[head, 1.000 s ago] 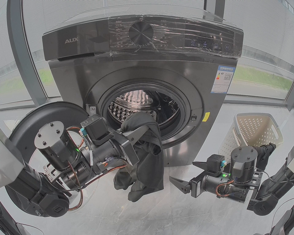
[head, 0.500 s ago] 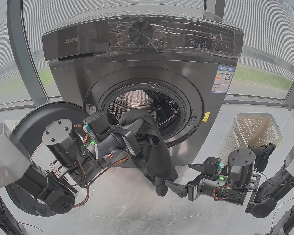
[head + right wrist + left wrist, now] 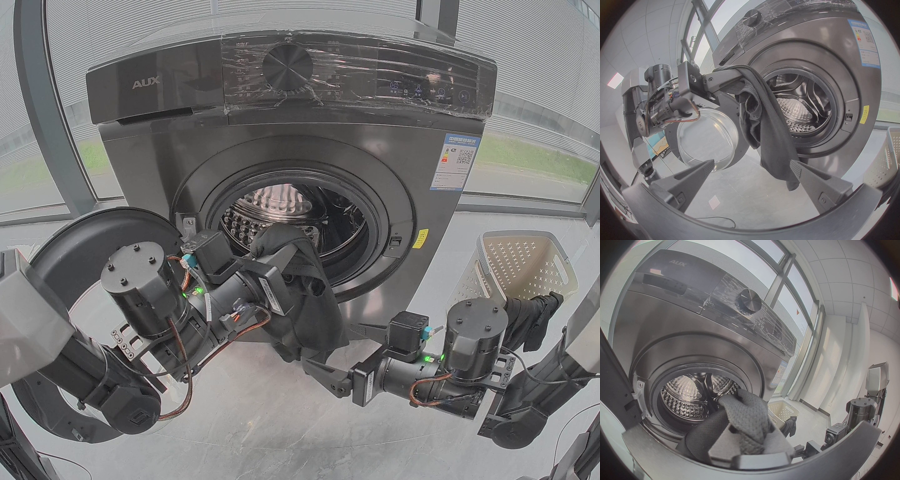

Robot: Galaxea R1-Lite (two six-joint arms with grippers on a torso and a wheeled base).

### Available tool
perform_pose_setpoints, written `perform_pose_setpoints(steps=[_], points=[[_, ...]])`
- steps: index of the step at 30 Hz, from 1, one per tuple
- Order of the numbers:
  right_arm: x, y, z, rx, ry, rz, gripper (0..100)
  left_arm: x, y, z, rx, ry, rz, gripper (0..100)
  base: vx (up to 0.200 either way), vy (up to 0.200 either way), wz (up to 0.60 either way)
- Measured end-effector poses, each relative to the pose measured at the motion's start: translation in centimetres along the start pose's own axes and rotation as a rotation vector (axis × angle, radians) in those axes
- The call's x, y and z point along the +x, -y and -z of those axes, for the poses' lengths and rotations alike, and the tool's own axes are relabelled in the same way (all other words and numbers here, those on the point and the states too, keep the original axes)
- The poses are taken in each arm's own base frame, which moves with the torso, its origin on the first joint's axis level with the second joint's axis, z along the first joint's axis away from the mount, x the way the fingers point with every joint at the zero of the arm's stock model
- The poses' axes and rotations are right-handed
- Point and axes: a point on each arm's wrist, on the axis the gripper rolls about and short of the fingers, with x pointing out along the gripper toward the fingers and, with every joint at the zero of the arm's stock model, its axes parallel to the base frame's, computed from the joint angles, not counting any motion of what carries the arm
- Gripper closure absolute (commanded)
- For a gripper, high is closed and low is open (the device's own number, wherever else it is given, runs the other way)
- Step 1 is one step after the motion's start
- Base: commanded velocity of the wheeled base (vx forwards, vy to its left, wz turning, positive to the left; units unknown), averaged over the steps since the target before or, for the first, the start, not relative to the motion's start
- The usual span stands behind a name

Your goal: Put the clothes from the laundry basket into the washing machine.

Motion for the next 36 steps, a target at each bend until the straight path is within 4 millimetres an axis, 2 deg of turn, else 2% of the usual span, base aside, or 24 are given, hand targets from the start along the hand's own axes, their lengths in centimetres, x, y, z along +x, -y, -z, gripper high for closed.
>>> perform_pose_setpoints(steps=[9,18,23,30,36], points=[[2.1,-1.5,0.2,0.034,0.011,-0.041,0,0.0,-0.2,0.1,0.007,-0.006,-0.027,100,0.0,0.0,0.0],[3.5,-2.4,0.9,0.066,0.017,-0.079,0,-0.1,-0.1,0.2,0.008,-0.038,-0.049,100,0.0,0.0,0.0],[5.0,-2.6,1.5,0.068,0.012,-0.083,0,-0.2,0.1,-0.2,0.007,-0.028,-0.043,100,0.0,0.0,0.0],[6.9,-1.3,2.6,0.07,0.002,-0.017,0,-0.7,0.4,-1.2,0.005,-0.002,-0.036,100,0.0,0.0,0.0],[8.5,1.5,2.7,0.056,0.023,0.125,0,-1.1,0.5,-1.8,0.004,0.014,-0.031,100,0.0,0.0,0.0]])
